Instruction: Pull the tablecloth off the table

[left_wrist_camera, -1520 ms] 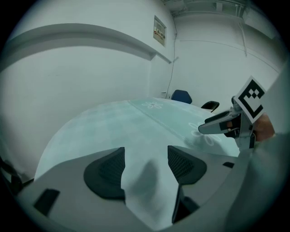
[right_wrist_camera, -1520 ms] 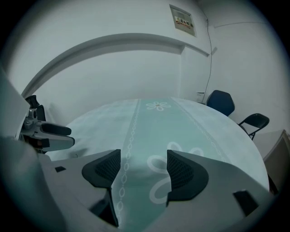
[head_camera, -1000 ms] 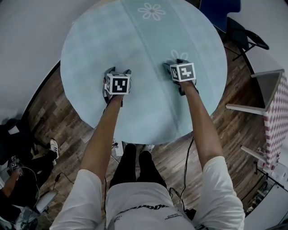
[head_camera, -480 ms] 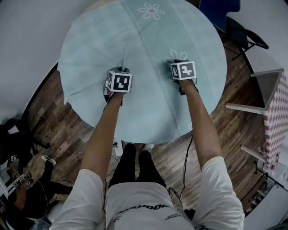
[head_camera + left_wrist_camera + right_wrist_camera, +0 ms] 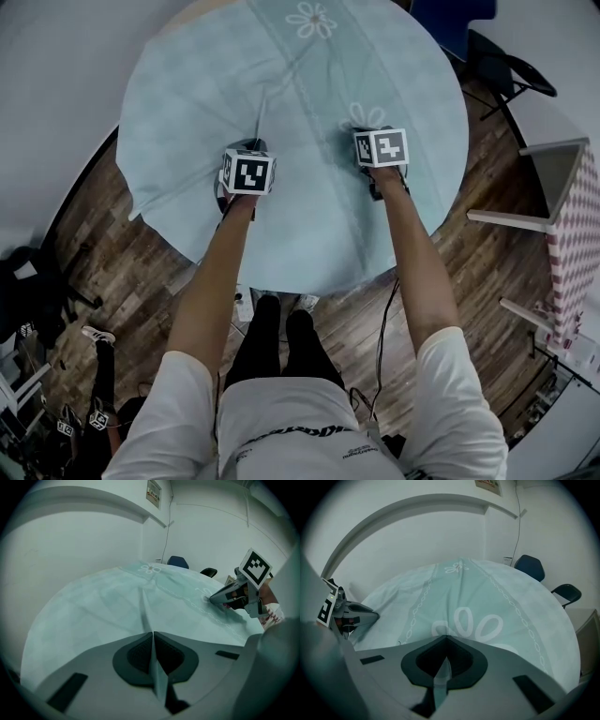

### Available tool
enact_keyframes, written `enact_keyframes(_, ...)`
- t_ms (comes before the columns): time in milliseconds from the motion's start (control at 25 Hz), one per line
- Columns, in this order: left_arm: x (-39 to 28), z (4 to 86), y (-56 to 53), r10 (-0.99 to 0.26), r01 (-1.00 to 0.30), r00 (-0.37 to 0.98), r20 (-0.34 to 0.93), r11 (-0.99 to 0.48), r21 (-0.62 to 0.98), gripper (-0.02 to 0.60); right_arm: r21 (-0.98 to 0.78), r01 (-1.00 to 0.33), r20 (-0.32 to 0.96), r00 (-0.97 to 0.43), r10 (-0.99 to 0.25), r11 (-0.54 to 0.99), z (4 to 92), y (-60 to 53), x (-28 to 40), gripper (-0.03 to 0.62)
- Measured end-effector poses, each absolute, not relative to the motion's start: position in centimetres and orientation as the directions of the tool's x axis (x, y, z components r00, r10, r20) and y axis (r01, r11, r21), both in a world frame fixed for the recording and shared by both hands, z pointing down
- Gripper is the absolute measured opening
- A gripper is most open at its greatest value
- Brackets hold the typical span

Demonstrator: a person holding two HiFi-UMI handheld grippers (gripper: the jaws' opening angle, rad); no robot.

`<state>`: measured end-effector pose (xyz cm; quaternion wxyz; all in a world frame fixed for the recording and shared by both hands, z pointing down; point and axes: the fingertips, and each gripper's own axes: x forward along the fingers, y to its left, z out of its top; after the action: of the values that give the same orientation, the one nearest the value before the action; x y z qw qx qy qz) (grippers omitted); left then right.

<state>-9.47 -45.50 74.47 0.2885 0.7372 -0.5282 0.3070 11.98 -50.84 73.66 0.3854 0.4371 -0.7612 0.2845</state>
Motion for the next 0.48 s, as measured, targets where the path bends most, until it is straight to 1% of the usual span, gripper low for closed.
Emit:
enact_keyframes(80,-9.5,74.7,-44.9,-0.606,-0.956,0.269,0.749,-0.26,0.133,0.015,-0.111,-0.887,0.83,-0.331,-0.449,0.449,73.6,-50.0,12.2,0.032)
enact_keyframes(200,-9.1,74.3,-43.6,-0.602,-0.948,0.305,0.738,-0.265,0.176,0.015,-0.186,-0.899,0.802,-0.373,-0.467,0.397,73.7,-48.5,13.0,0.032)
enact_keyframes(480,-8.0,73.6,-40.4,-0.616,-0.939,0.327,0.716,-0.294,0.176,0.015,-0.25,-0.902,0.769,-0.406,-0.494,0.353,73.3,-44.3,14.4,0.032)
